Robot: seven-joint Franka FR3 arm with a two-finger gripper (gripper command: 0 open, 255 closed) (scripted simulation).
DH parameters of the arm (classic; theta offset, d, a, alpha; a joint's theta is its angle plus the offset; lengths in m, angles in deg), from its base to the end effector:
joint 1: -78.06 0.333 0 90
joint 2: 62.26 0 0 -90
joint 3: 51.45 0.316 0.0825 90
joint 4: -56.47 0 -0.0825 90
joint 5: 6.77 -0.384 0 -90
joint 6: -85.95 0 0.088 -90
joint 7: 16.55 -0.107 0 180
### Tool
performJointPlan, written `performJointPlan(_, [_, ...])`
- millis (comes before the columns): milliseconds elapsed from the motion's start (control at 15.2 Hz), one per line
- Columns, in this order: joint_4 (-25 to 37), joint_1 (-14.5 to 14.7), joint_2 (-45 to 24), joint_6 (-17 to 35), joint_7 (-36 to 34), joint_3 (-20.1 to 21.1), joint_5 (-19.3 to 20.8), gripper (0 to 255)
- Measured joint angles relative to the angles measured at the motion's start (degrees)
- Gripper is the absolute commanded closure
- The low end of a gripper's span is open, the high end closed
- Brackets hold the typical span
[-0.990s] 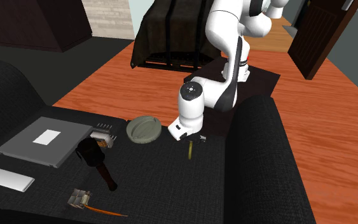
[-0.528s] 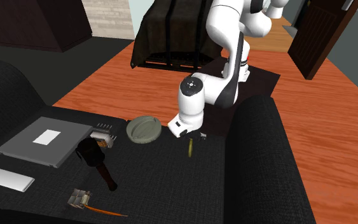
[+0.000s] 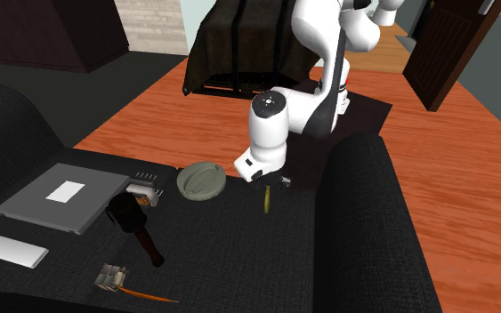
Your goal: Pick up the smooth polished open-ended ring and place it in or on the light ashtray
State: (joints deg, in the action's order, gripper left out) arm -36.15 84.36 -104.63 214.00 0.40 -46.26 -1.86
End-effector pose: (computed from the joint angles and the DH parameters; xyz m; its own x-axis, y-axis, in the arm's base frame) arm 0.6669 0.1260 0.1825 0.8548 0.5068 -0.1118 0.5064 -0.8616 -0.0343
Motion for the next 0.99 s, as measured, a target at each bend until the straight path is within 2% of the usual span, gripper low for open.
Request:
performJointPlan(462, [-0.77,-0.13,4.06,-3.28,0.09,0.32,-0.36,255])
performJointPlan(594, [-0.45,-1.12,4.42,-3.92,1.33,0.1,-0.43,255])
performJointPlan(990, [0.49,-6.6,4.41,-4.71,8.14,-1.4,-0.62,255])
